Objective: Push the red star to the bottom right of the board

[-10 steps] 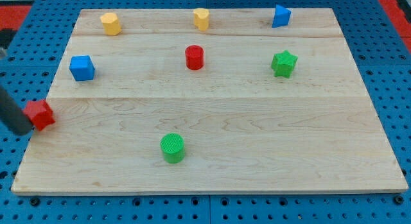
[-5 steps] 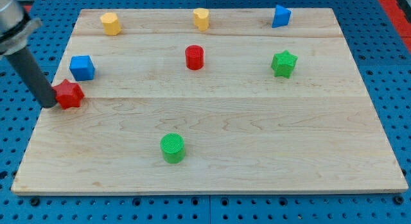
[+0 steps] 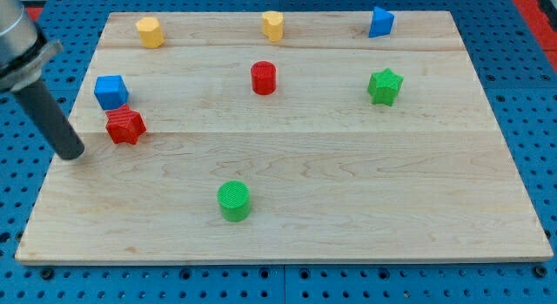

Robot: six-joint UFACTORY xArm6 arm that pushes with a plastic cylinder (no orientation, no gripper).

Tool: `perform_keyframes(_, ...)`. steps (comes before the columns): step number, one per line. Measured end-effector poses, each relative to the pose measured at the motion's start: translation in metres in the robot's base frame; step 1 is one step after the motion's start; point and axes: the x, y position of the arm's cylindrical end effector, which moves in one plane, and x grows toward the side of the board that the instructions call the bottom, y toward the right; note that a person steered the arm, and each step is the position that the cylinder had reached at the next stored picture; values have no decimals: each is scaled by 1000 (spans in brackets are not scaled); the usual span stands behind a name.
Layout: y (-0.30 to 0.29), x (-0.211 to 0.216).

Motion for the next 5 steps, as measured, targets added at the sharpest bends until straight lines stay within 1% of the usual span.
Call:
perform_keyframes(1, 22, -21)
perform_keyframes(2, 93, -24)
perform_keyframes(3, 190, -24)
perform_keyframes(4, 167, -45)
perform_keyframes(5, 175, -68)
